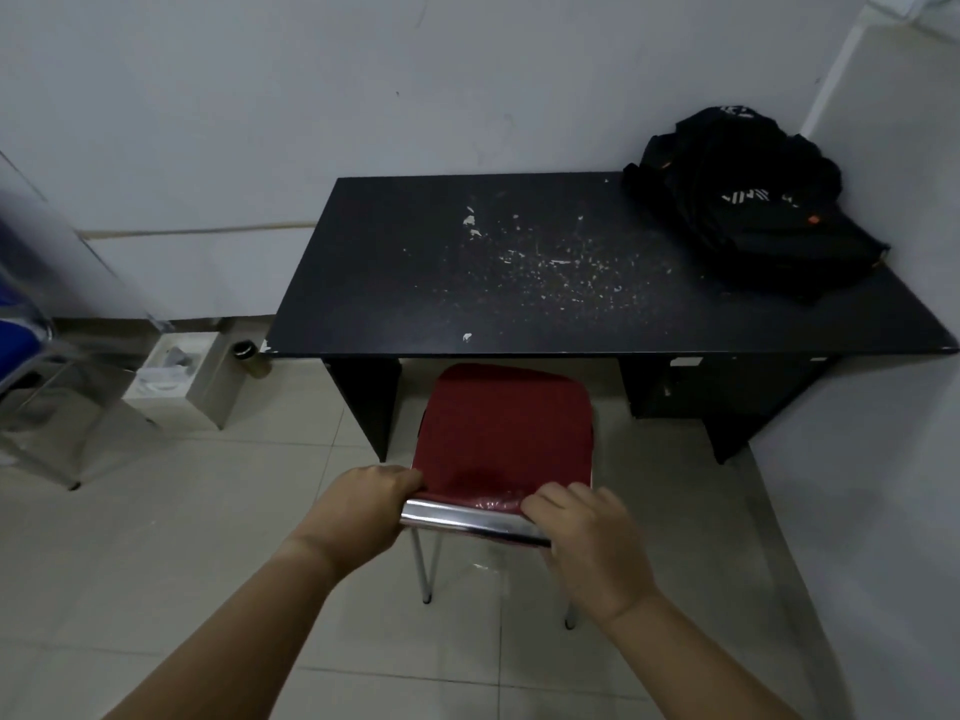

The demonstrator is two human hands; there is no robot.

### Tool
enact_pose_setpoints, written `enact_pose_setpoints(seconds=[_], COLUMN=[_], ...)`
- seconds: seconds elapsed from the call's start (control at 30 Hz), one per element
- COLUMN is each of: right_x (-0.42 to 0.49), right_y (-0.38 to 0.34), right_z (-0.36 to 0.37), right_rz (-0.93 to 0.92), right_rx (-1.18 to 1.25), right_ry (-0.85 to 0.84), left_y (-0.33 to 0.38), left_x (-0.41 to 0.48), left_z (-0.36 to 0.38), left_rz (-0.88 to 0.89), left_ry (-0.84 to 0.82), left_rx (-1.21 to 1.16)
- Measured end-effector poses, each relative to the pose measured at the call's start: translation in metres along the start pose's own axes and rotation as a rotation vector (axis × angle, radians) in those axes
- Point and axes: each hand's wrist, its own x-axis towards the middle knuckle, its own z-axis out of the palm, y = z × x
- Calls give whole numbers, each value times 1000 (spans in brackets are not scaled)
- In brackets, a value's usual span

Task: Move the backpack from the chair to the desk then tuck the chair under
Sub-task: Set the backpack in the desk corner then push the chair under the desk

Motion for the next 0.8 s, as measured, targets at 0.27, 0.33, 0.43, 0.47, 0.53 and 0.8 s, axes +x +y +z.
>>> enact_pose_setpoints(seconds=[0.27,0.33,0.43,0.47,0.53,0.8], right_x=[69,84,111,121,139,198], right_y=[49,63,84,91,103,163], right_z=[4,4,0,-1,-2,4], right_rz=[-53,-71,-76,-81,-94,-162], right_rx=[-71,-95,-138,-150,-155,-188], right_ry=[33,34,57,61,68,48], left_y=[-18,-19,-21,-22,-26,-35], left_x=[74,90,120,131,151,218], left_z=[-10,-13,-20,-22,-25,-27], left_rz=[-6,-8,-13,-10,-11,17], left_ry=[37,53,70,74,88,129], left_rx=[16,3,-6,-4,-11,-10])
